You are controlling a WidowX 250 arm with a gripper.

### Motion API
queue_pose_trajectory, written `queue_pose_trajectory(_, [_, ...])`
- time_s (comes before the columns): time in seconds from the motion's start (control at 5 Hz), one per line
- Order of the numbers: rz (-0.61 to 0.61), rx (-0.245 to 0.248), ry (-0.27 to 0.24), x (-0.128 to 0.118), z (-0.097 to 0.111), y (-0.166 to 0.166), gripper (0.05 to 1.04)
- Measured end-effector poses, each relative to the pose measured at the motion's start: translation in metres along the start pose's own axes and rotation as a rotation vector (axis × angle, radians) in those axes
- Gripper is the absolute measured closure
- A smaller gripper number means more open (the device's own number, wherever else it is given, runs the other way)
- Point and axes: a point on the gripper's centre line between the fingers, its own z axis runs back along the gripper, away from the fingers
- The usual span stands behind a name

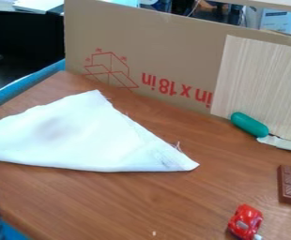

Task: Unfold the cloth from bottom right to top left

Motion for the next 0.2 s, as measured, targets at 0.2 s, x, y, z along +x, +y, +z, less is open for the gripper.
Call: queue_pose_trajectory(0.2, [-0.034,-0.022,-0.001,0.0040,0.0187,-0.0049,0.083])
